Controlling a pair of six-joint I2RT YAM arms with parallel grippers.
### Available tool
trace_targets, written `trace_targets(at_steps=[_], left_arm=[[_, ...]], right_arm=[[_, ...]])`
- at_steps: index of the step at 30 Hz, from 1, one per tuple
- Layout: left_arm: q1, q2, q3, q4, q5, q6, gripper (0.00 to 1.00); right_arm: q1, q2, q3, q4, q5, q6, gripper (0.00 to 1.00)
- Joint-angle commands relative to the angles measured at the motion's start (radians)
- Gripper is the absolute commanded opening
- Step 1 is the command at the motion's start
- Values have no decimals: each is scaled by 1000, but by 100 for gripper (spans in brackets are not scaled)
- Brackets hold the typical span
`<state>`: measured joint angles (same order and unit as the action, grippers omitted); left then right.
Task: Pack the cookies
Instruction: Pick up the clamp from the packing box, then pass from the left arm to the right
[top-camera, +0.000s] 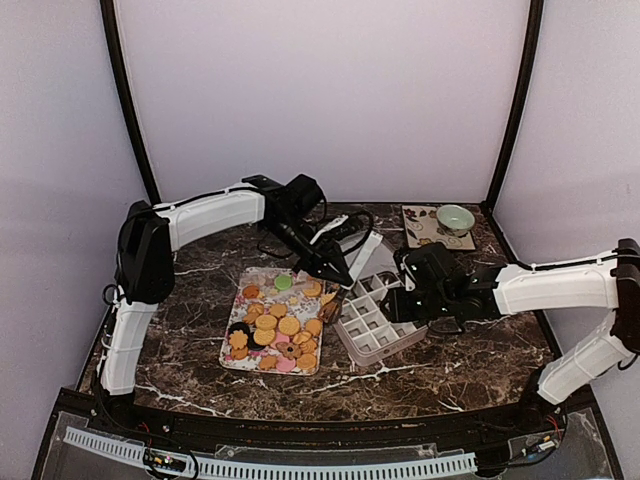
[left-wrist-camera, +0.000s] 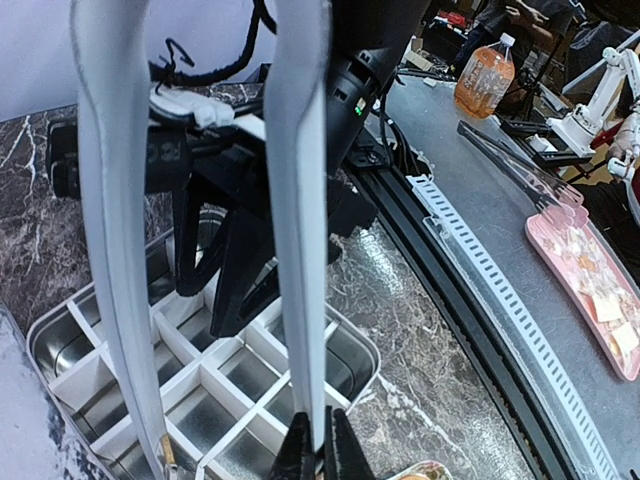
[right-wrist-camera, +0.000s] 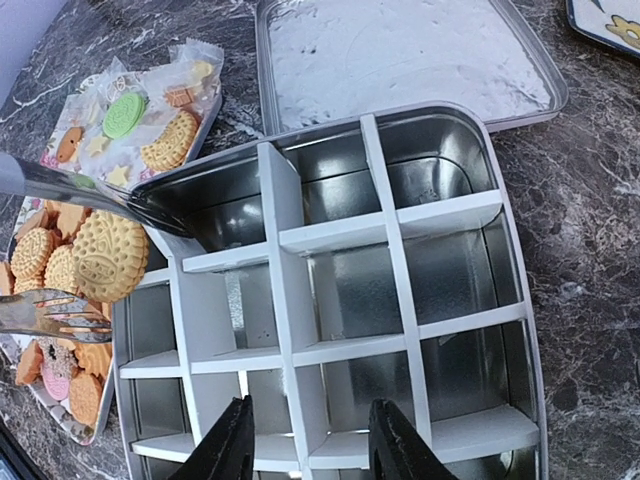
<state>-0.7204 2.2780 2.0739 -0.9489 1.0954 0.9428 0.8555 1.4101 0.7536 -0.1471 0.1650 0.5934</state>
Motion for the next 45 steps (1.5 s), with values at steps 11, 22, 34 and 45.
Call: trace_targets(at_steps=[11,22,34,45], left_arm=[[-7,-41,90,-1,98,-2,0],[-6,-156,157,-104,142,-85,0],[-5,-335,-1,-24,303,-407,0],[-10,-444,-195,78,240,-491,0]], right_arm=[[-2,-17,-17,45,10,34,38],[-3,-276,46,129,-83,-130,63],[-3,-293,176,224,-468,-289,98],[-3,-204,294,247,-688,-299,100]])
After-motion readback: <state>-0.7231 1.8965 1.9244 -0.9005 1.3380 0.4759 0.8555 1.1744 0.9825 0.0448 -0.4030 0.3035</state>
